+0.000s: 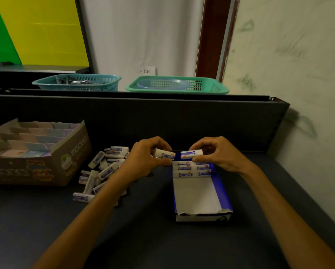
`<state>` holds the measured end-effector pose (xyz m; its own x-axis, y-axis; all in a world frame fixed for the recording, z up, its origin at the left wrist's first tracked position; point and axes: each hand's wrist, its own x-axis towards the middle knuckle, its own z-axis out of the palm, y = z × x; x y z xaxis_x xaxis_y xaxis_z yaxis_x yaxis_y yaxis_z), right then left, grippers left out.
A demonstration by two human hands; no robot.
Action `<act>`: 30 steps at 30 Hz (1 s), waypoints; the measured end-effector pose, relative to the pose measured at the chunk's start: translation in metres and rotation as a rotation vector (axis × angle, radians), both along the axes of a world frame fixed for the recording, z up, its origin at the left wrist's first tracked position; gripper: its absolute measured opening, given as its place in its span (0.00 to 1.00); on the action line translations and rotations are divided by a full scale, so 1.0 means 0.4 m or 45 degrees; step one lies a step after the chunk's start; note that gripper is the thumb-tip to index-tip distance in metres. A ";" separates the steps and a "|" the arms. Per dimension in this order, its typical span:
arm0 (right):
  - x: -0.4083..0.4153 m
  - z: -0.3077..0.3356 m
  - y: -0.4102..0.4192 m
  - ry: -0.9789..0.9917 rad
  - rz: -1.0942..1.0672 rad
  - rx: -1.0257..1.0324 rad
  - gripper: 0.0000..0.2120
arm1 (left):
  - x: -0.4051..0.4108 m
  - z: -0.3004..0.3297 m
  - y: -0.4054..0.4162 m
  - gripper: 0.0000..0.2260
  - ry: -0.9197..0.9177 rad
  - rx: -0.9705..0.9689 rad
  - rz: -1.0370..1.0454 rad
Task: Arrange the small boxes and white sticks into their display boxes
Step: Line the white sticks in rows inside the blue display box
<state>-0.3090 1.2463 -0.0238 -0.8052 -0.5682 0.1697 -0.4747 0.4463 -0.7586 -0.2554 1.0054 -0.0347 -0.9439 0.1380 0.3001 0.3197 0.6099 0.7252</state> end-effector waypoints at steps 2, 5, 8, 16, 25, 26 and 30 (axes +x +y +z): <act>-0.002 -0.001 0.009 -0.052 0.003 -0.064 0.14 | -0.006 -0.005 0.012 0.13 -0.003 0.019 -0.017; -0.002 -0.001 0.019 -0.117 0.019 -0.162 0.14 | -0.012 -0.012 0.031 0.12 0.036 0.015 -0.025; 0.002 0.001 0.026 -0.192 0.016 -0.305 0.15 | -0.016 -0.017 0.044 0.12 0.077 -0.017 -0.055; 0.001 -0.010 0.030 -0.336 -0.012 -0.403 0.12 | -0.025 -0.024 0.056 0.13 0.098 -0.078 -0.049; -0.002 -0.018 0.027 -0.309 -0.062 -0.443 0.14 | -0.026 -0.028 0.063 0.14 0.154 -0.203 0.007; -0.001 -0.018 0.029 -0.315 -0.054 -0.448 0.15 | -0.025 -0.027 0.064 0.13 0.155 -0.198 0.011; -0.001 -0.020 0.037 -0.351 -0.008 -0.429 0.19 | -0.019 -0.018 0.072 0.12 0.137 -0.171 0.029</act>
<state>-0.3093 1.2612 -0.0318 -0.8497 -0.5127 0.1228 -0.2320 0.1544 -0.9604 -0.2631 1.0342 -0.0418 -0.9107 0.1626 0.3796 0.3759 0.7072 0.5988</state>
